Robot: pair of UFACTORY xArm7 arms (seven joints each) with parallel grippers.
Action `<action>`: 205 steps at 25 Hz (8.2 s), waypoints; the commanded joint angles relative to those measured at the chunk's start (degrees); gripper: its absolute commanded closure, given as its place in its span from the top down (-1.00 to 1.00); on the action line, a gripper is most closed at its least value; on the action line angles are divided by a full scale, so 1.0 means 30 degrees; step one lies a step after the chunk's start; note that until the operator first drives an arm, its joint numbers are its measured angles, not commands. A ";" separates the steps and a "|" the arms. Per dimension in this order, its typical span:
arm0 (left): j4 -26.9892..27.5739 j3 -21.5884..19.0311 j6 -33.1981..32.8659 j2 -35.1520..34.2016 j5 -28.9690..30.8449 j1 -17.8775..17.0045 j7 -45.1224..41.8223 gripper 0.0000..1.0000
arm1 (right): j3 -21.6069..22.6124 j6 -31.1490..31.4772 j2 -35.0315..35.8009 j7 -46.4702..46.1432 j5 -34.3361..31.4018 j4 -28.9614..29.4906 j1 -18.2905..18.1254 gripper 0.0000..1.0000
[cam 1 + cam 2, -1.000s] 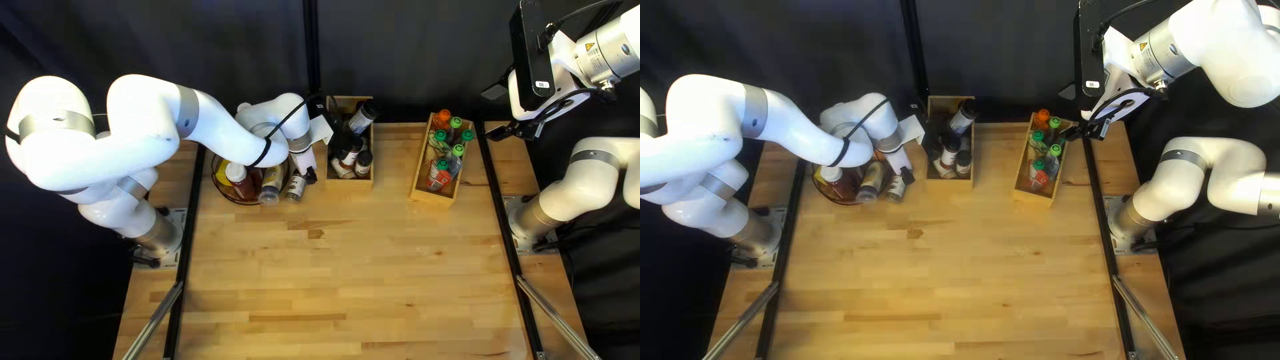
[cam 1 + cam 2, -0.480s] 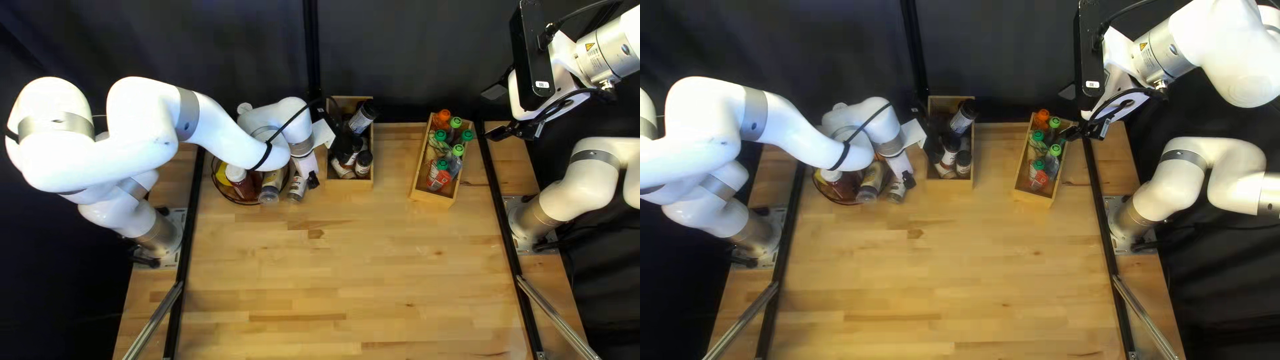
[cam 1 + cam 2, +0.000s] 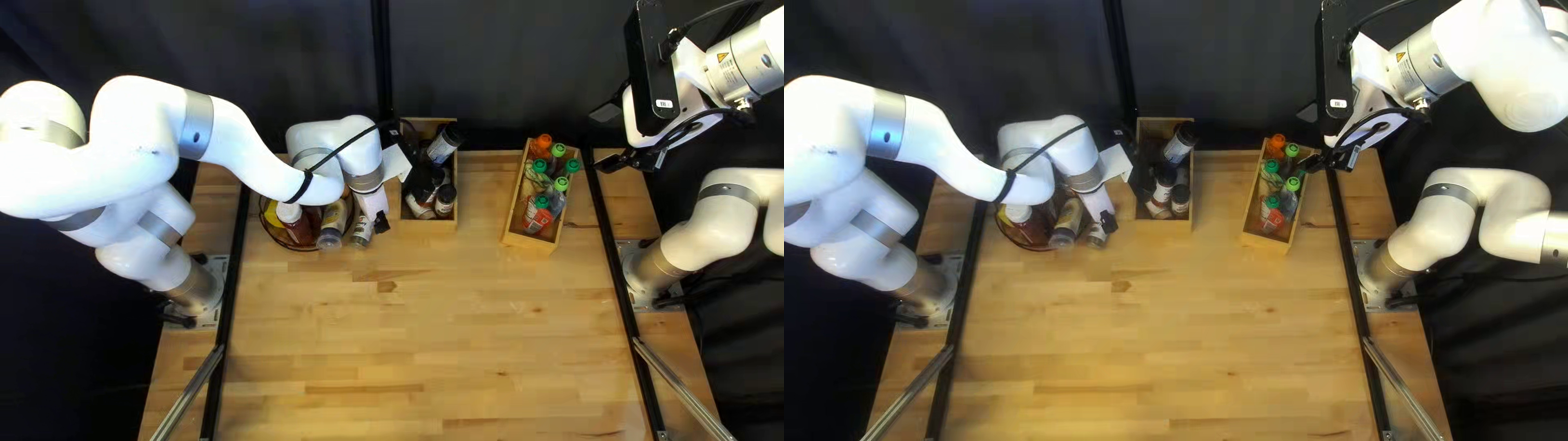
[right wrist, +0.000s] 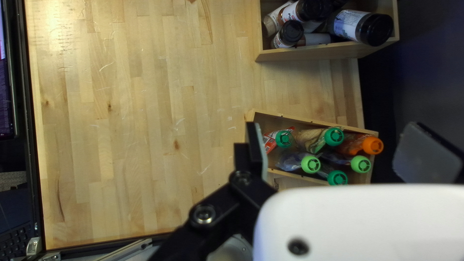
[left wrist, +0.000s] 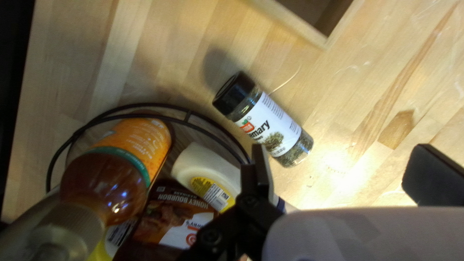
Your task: Separate condiments, baby food and spices and place it in 3 different racks/containers
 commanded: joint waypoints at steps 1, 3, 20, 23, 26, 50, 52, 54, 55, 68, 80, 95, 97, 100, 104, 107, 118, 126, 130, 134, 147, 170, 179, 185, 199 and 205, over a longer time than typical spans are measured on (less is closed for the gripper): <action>0.0000 0.0000 0.0000 0.0000 0.0000 0.0000 0.0000 1.00 | 0.0000 0.0000 0.0000 0.0000 0.0000 0.0000 0.0000 1.00; 0.0000 0.0000 0.0000 0.0000 0.0000 0.0000 0.0000 1.00 | 0.0000 0.0000 0.0000 0.0000 0.0000 0.0000 0.0000 1.00; 0.0048 0.1316 -0.1085 0.1249 -0.2709 0.1456 0.3163 1.00 | 0.0000 0.0000 0.0000 0.0000 0.0000 0.0000 0.0000 1.00; 0.0365 0.1014 -0.1367 0.2712 -0.4668 0.2188 0.4760 1.00 | 0.0000 0.0000 0.0000 0.0000 0.0000 0.0000 0.0000 1.00; 0.0764 0.0559 -0.1368 0.3828 -0.6108 0.2779 0.5815 1.00 | 0.0000 0.0000 0.0000 0.0000 0.0000 0.0000 0.0000 1.00; 0.1786 -0.1546 -0.1605 0.7697 -0.9408 0.4620 0.8220 1.00 | 0.0000 0.0000 0.0000 0.0000 0.0000 0.0000 0.0000 1.00; 0.1864 -0.1659 -0.1578 0.7826 -0.9512 0.4640 0.8232 1.00 | 0.0000 0.0000 0.0000 0.0000 0.0000 0.0000 0.0000 1.00; 0.1893 -0.1727 -0.1579 0.7884 -0.9588 0.4662 0.8264 1.00 | 0.0000 0.0000 0.0000 0.0000 0.0000 0.0000 0.0000 1.00; 0.1885 -0.1733 -0.1592 0.7888 -0.9590 0.4650 0.8256 1.00 | 0.0000 0.0000 0.0000 0.0000 0.0000 0.0000 0.0000 1.00; 0.1822 -0.1783 -0.1487 0.7846 -0.9416 0.4221 0.7731 -1.00 | 0.0000 0.0000 0.0000 0.0000 0.0000 0.0000 0.0000 1.00; 0.3045 -0.0961 0.0004 0.6013 -0.6803 0.2168 0.5057 -1.00 | 0.0000 0.0000 0.0000 0.0000 0.0000 0.0000 0.0000 1.00; 0.1319 -0.1838 -0.1832 0.5427 -0.7696 0.0774 0.3423 1.00 | 0.0000 0.0000 0.0000 0.0000 0.0000 0.0000 0.0000 1.00; 0.1366 -0.2037 -0.2117 0.5882 -0.8217 0.0849 0.3212 1.00 | 0.0000 0.0000 0.0000 0.0000 0.0000 0.0000 0.0000 1.00; 0.1323 -0.2101 -0.2418 0.6318 -0.8740 0.1097 0.3103 1.00 | 0.0000 0.0000 0.0000 0.0000 0.0000 0.0000 0.0000 1.00; 0.0895 -0.2153 -0.2990 0.6712 -0.9513 0.1596 0.3264 1.00 | 0.0000 0.0000 0.0000 0.0000 0.0000 0.0000 0.0000 1.00; 0.0520 -0.2115 -0.3347 0.6652 -0.9710 0.1606 0.3155 1.00 | 0.0000 0.0000 0.0000 0.0000 0.0000 0.0000 0.0000 1.00; -0.0316 -0.2225 -0.4639 0.6994 -1.0256 0.1352 0.2427 1.00 | 0.0000 0.0000 0.0000 0.0000 0.0000 0.0000 0.0000 1.00; -0.0138 -0.2212 -0.4509 0.7271 -1.0095 0.1050 0.1829 -1.00 | 0.0000 0.0000 0.0000 0.0000 0.0000 0.0000 0.0000 1.00; 0.0027 -0.1622 -0.3911 0.6592 -0.8857 0.0167 0.0669 -1.00 | 0.0000 0.0000 0.0000 0.0000 0.0000 0.0000 0.0000 1.00; 0.1216 -0.0776 -0.2182 0.5324 -0.6222 -0.1008 -0.1256 -1.00 | 0.0000 0.0000 0.0000 0.0000 0.0000 0.0000 0.0000 1.00; 0.2074 0.0548 -0.2536 0.3480 -0.5589 0.0197 -0.0084 -0.52 | 0.0000 0.0000 0.0000 0.0000 0.0000 0.0000 0.0000 1.00; 0.4581 0.1172 -0.2908 0.6377 -1.2692 0.3386 -0.6099 -1.00 | 0.0000 0.0000 0.0000 0.0000 0.0000 0.0000 0.0000 1.00; 0.3667 0.1338 -0.5715 0.7190 -1.3564 0.2209 -0.8564 -0.73 | 0.0000 0.0000 0.0000 0.0000 0.0000 0.0000 0.0000 1.00; 0.2488 0.2817 -0.7557 0.6351 -1.1886 -0.0371 -1.0951 1.00 | 0.0000 0.0000 0.0000 0.0000 0.0000 0.0000 0.0000 1.00; 0.4052 0.0513 -0.5487 0.6666 -0.6962 -0.2592 -0.3363 1.00 | 0.0000 0.0000 0.0000 0.0000 0.0000 0.0000 0.0000 1.00; 0.3296 -0.0022 -0.5372 0.6167 -0.3181 -0.4287 0.1020 1.00 | 0.0000 0.0000 0.0000 0.0000 0.0000 0.0000 0.0000 1.00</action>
